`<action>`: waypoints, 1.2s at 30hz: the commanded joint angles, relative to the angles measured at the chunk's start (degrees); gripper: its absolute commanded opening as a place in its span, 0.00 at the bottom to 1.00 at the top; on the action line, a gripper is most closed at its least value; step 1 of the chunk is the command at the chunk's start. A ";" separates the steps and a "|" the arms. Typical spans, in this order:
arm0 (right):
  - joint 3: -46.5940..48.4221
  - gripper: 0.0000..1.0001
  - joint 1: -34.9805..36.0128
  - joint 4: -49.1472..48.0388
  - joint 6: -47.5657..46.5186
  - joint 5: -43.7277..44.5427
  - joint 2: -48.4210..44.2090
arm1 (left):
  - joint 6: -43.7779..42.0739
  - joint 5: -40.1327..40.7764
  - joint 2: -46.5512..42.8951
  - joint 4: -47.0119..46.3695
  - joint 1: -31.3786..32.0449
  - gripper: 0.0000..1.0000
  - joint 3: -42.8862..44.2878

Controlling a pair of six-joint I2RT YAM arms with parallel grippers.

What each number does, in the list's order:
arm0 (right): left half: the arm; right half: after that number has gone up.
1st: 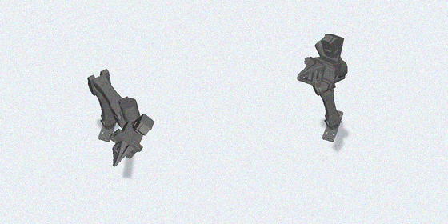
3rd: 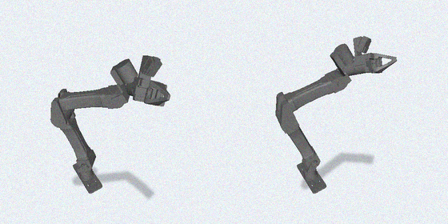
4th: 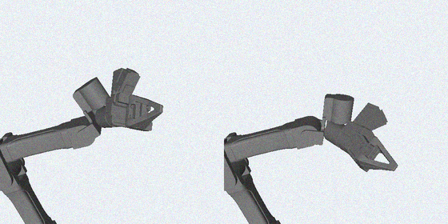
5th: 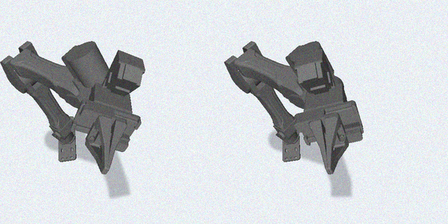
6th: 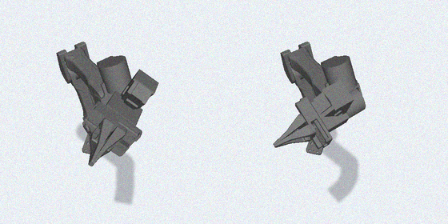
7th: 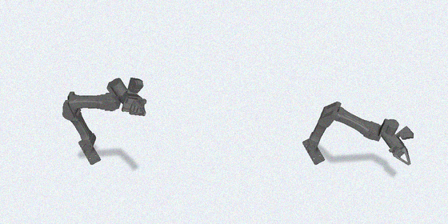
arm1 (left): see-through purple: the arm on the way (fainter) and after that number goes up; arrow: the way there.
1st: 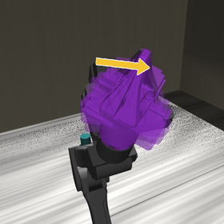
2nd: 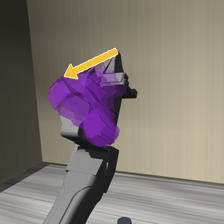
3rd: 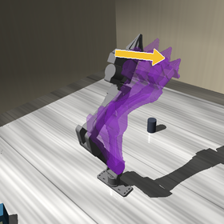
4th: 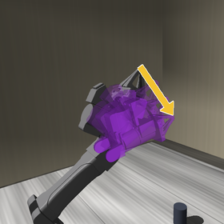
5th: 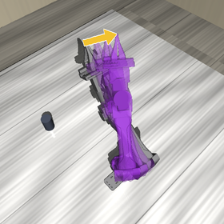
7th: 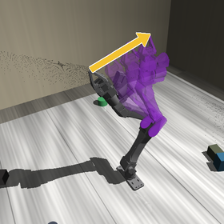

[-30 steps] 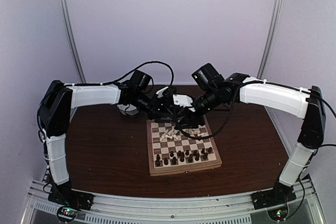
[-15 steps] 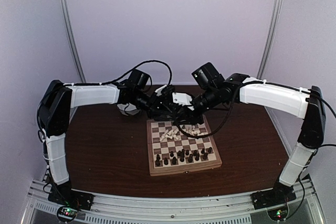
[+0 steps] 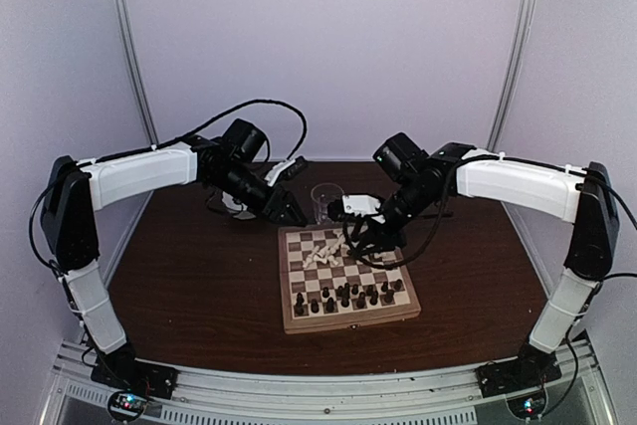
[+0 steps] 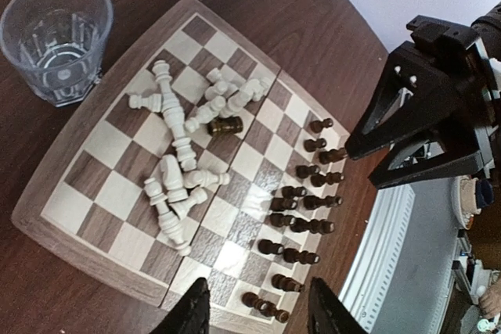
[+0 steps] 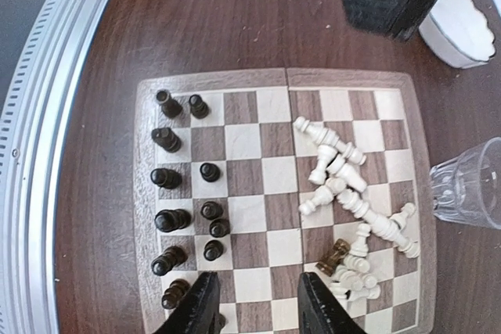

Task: Set up the chess pieces on the board
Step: Pick up the pawn from e7.

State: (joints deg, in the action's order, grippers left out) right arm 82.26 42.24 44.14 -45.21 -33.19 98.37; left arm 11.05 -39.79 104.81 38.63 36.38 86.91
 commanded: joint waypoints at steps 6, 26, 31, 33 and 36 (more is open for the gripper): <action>6.22 0.37 0.41 11.34 -0.84 1.33 8.74 | -3.11 7.36 -1.19 -2.68 -0.65 0.43 -3.86; 10.77 0.38 4.56 13.28 0.91 7.48 15.91 | -2.14 6.30 -1.43 -3.38 -2.10 0.43 -3.77; 11.17 0.38 5.16 13.61 0.83 7.74 16.49 | -2.00 6.11 -1.65 -3.34 -2.16 0.43 -3.86; 11.43 0.38 5.43 13.69 0.83 7.83 16.74 | -2.00 6.00 -1.80 -3.36 -2.19 0.43 -3.88; 11.92 0.38 5.74 13.78 1.11 8.24 17.22 | -1.94 5.83 -1.88 -3.35 -2.19 0.43 -3.86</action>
State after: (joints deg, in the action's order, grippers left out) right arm 92.33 47.24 57.10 -44.64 -26.48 114.34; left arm 9.10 -33.26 103.57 37.32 34.81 83.22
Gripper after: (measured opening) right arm 0.379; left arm 0.431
